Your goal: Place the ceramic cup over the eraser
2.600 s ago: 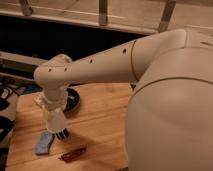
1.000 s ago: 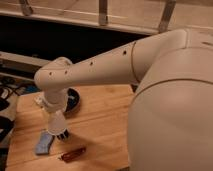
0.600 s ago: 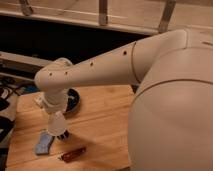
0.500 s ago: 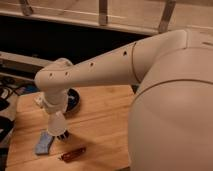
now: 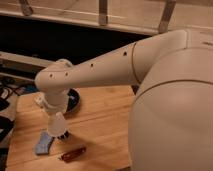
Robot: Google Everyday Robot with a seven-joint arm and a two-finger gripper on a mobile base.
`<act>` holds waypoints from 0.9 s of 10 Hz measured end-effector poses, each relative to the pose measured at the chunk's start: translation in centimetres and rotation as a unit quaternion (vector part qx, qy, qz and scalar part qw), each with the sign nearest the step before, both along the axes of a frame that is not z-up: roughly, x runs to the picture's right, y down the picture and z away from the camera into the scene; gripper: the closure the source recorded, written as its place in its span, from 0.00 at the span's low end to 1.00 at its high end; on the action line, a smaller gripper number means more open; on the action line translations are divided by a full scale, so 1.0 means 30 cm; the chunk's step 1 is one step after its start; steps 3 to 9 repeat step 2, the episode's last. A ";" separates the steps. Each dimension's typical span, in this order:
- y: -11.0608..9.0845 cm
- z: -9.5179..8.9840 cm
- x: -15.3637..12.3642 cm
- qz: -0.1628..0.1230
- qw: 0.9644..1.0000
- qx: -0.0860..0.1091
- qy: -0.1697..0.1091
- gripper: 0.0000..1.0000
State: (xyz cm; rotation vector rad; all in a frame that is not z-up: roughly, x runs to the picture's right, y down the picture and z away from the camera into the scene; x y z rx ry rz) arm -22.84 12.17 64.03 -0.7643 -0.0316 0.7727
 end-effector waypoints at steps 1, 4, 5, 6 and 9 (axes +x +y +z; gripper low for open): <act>0.001 0.000 0.001 0.000 1.000 0.000 0.000 0.50; 0.003 0.000 0.000 0.000 1.000 0.000 0.000 0.44; 0.003 0.000 0.000 0.000 1.000 0.000 0.000 0.44; 0.003 0.000 0.000 0.000 1.000 0.000 0.000 0.44; 0.003 0.000 0.000 0.000 1.000 0.000 0.000 0.44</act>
